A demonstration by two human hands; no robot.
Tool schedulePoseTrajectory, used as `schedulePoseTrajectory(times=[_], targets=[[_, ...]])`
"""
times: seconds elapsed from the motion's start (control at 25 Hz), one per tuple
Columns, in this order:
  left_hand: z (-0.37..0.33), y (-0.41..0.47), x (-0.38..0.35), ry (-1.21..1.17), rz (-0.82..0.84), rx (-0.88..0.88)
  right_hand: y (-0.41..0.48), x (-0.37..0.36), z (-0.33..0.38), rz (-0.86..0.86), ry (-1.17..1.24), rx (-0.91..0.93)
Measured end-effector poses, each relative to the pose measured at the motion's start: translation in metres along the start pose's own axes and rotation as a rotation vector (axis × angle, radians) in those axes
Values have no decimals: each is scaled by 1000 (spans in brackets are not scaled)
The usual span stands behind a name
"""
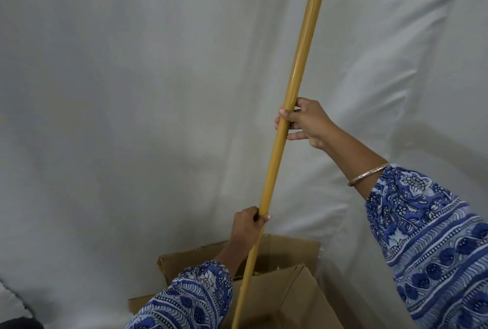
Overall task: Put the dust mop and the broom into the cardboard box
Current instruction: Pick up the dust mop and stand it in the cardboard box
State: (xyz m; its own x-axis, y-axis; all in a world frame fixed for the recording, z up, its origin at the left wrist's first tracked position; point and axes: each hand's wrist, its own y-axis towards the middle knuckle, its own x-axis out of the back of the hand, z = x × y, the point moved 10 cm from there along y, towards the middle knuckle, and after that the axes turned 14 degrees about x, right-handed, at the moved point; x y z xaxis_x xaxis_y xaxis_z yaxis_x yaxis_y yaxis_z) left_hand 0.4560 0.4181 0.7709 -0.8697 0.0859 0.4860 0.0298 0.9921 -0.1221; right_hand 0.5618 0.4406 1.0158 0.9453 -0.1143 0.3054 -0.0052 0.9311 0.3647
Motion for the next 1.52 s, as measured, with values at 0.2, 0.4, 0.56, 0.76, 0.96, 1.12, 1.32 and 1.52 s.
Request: schedulePoseTrajectory(times=[0.2,0.4,0.56,0.76,0.96,1.12,1.32,1.52], targets=[[1,25,-17,44,9,66,21,-1,-28,82,10,6],[10,48,-34,163,41,151,34,-6,-61,138,52,-5],[28,60,-45,170,46,230,37,-10,-84,147,70,4],[56,65,-57,167,45,317,27,-27,-115,229,89,6],[84,70,-62,164,45,406,16,-50,-133,292,83,29],[103,71,-67,160,46,431,12,-60,-148,307,53,25],[114,78,-70,127,37,457,11,-72,-174,321,37,-14],[129,86,-67,91,15,515,19,-90,-189,372,44,-45]])
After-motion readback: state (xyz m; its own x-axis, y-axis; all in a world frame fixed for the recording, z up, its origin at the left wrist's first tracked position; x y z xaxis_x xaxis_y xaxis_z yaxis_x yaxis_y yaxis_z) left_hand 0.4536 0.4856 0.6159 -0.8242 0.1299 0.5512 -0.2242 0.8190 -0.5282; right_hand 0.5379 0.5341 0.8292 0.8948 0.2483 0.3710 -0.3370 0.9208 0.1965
